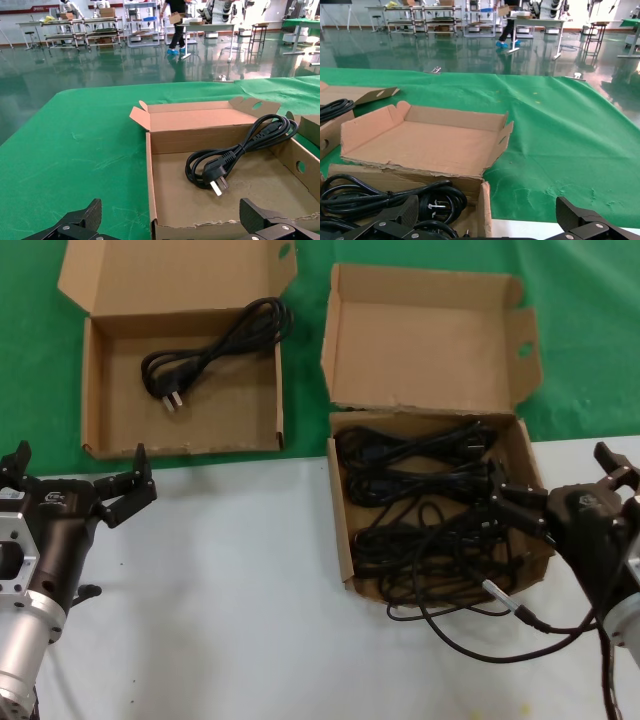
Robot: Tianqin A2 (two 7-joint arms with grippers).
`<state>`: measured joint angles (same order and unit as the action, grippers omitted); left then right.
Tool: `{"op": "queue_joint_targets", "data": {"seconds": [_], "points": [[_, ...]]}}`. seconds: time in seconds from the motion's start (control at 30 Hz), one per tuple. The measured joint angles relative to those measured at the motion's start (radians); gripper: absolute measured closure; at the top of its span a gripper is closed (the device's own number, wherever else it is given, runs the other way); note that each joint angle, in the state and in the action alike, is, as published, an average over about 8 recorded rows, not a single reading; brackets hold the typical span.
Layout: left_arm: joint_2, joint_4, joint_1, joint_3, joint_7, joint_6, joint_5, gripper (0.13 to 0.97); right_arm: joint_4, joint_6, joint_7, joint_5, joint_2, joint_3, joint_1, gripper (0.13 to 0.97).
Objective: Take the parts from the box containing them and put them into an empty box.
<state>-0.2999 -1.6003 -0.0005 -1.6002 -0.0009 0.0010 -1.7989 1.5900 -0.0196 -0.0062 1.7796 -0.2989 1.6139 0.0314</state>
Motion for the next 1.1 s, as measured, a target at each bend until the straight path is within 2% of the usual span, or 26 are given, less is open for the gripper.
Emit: {"op": "queue_joint_targets", "data": {"seconds": [1.1], "points": [[0.000, 0.000, 0.000, 0.000, 0.000, 0.000, 0.000, 0.132, 0.000, 0.000, 0.000, 0.000, 0.000, 0.000, 0.000, 0.129]]}}
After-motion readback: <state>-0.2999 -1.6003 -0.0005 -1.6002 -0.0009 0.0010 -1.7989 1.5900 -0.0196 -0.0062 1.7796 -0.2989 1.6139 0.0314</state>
